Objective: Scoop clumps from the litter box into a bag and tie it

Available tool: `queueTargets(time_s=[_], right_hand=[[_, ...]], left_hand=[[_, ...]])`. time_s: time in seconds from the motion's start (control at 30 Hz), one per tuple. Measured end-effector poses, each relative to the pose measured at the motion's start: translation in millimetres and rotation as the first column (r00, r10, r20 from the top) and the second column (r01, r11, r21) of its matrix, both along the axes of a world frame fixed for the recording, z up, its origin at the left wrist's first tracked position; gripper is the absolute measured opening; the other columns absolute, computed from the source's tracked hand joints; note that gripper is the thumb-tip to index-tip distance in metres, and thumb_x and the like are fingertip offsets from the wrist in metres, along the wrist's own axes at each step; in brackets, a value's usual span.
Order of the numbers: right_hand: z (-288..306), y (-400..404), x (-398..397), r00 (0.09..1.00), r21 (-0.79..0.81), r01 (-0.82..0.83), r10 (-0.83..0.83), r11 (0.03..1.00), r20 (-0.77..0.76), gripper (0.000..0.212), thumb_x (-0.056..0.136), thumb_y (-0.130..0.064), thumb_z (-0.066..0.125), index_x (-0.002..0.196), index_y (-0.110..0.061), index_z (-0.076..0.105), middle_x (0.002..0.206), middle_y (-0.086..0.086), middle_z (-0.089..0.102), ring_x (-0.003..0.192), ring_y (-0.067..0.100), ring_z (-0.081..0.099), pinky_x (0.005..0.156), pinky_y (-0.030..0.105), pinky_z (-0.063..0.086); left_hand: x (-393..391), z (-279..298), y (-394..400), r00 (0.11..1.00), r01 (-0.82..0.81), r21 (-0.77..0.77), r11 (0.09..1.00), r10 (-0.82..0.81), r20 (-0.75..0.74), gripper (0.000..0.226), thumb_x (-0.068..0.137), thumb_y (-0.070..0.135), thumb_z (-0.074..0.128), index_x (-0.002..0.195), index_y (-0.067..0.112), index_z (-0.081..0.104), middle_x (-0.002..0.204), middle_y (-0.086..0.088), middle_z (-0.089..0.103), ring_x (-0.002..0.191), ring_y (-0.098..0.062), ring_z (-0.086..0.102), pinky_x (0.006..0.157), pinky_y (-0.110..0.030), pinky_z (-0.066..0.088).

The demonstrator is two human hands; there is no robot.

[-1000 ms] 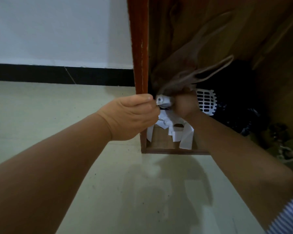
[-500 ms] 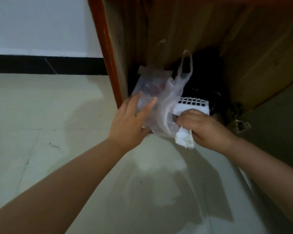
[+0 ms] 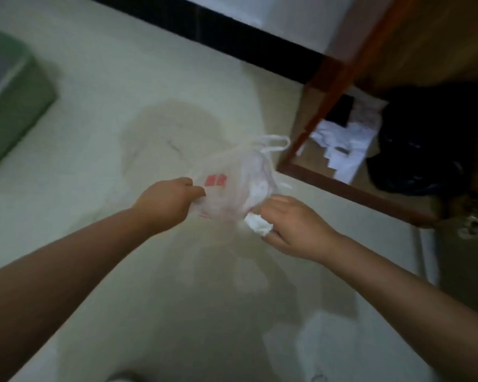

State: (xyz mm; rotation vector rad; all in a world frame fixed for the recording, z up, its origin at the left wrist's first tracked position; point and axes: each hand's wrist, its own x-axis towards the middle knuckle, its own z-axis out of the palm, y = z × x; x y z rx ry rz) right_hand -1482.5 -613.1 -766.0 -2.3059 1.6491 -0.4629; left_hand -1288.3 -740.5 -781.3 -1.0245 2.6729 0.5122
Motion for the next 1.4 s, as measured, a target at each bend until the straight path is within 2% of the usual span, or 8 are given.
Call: queueTargets(time_s=[0.1, 0.27, 0.37, 0.6, 0.73, 1.07, 1.27, 1.4], right_hand=[[0.1, -56.7, 53.1, 0.996, -0.039, -0.094, 0.094, 0.995, 0.0, 0.02, 0.074, -0.02, 0.058, 0.079, -0.004, 0.068, 0.074, 0.013, 0.066, 0.073, 0.021, 0.049, 0.059, 0.031, 0.043], [34.8, -135.8, 164.7, 0.954, -0.218, -0.271, 0.292, 0.938, 0.072, 0.029, 0.064, 0.002, 0.058, 0.089, 0.004, 0.071, 0.072, 0.019, 0.065, 0.053, 0.029, 0.064, 0.04, 0.026, 0.051], [52.8, -180.8, 231.2, 0.922, -0.343, -0.352, 0.386, 0.871, 0.033, 0.031, 0.069, -0.006, 0.047, 0.086, 0.006, 0.07, 0.075, 0.021, 0.064, 0.055, 0.029, 0.063, 0.043, 0.024, 0.051], [29.3, -271.9, 350.5, 0.845, -0.141, -0.528, 0.502, 0.838, -0.183, 0.037, 0.058, 0.008, 0.065, 0.095, 0.009, 0.065, 0.092, 0.029, 0.063, 0.06, 0.04, 0.063, 0.046, 0.038, 0.053], [2.8, -306.8, 378.8, 0.876, 0.033, -0.402, 0.395, 0.915, -0.276, 0.049, 0.083, 0.004, 0.055, 0.131, -0.003, 0.048, 0.137, 0.019, 0.042, 0.111, 0.037, 0.054, 0.086, 0.039, 0.046], [-0.1, -301.2, 361.4, 0.906, 0.248, -0.294, 0.351, 0.923, -0.235, 0.05, 0.094, -0.008, 0.042, 0.143, -0.012, 0.031, 0.149, 0.007, 0.032, 0.133, 0.025, 0.037, 0.105, 0.033, 0.031], [17.5, -219.7, 246.8, 0.965, 0.132, -0.088, 0.117, 0.987, -0.237, 0.053, 0.096, -0.019, 0.04, 0.146, -0.013, 0.022, 0.154, 0.007, 0.024, 0.143, 0.023, 0.018, 0.115, 0.034, 0.017], [28.4, -158.7, 145.4, 0.943, 0.115, 0.259, -0.225, 0.959, -0.245, 0.055, 0.097, -0.024, 0.04, 0.147, -0.015, 0.019, 0.154, 0.004, 0.023, 0.145, 0.023, 0.012, 0.117, 0.037, 0.01]], left_hand=[[85.8, 3.9, -9.9, 0.928, -0.336, -0.015, 0.942, 0.329, -0.177, 0.054, 0.076, 0.018, 0.026, 0.109, 0.003, 0.066, 0.105, -0.022, 0.06, 0.098, -0.036, 0.059, 0.079, -0.036, 0.044], [224.6, 28.6, -8.6, 0.63, -0.776, -0.116, 0.62, 0.751, -0.199, 0.04, 0.086, 0.023, 0.043, 0.107, -0.004, 0.064, 0.106, -0.024, 0.057, 0.098, -0.04, 0.058, 0.083, -0.04, 0.046], [287.8, 40.1, -1.1, 0.494, -0.87, -0.148, 0.471, 0.827, -0.27, 0.064, 0.078, 0.053, 0.032, 0.083, -0.002, 0.064, 0.082, -0.015, 0.055, 0.086, -0.036, 0.059, 0.067, -0.034, 0.042], [388.2, 30.0, -12.1, 0.243, -0.938, -0.29, 0.191, 0.957, -0.159, 0.043, 0.099, 0.023, 0.035, 0.089, -0.006, 0.066, 0.092, -0.024, 0.061, 0.083, -0.038, 0.059, 0.064, -0.033, 0.038], [413.0, 10.4, -30.5, 0.176, -0.961, -0.229, 0.156, 0.982, -0.07, 0.035, 0.1, 0.021, 0.034, 0.109, -0.002, 0.059, 0.11, -0.022, 0.059, 0.1, -0.036, 0.057, 0.077, -0.036, 0.044], [360.1, 2.9, -34.3, 0.456, -0.858, -0.174, 0.483, 0.873, 0.173, 0.034, 0.097, 0.017, 0.036, 0.129, 0.011, 0.045, 0.123, -0.009, 0.052, 0.113, -0.026, 0.05, 0.084, -0.033, 0.044], [252.1, 32.8, -53.7, 0.857, -0.481, -0.33, 0.812, 0.514, 0.016, 0.035, 0.093, 0.013, 0.039, 0.124, 0.008, 0.052, 0.135, -0.017, 0.045, 0.125, -0.031, 0.041, 0.095, -0.042, 0.039], [127.2, 53.4, -62.1, 0.975, -0.18, -0.325, 0.929, 0.212, 0.065, 0.042, 0.097, 0.02, 0.034, 0.139, 0.014, 0.035, 0.155, -0.01, 0.015, 0.142, -0.027, 0.013, 0.11, -0.04, 0.021]])
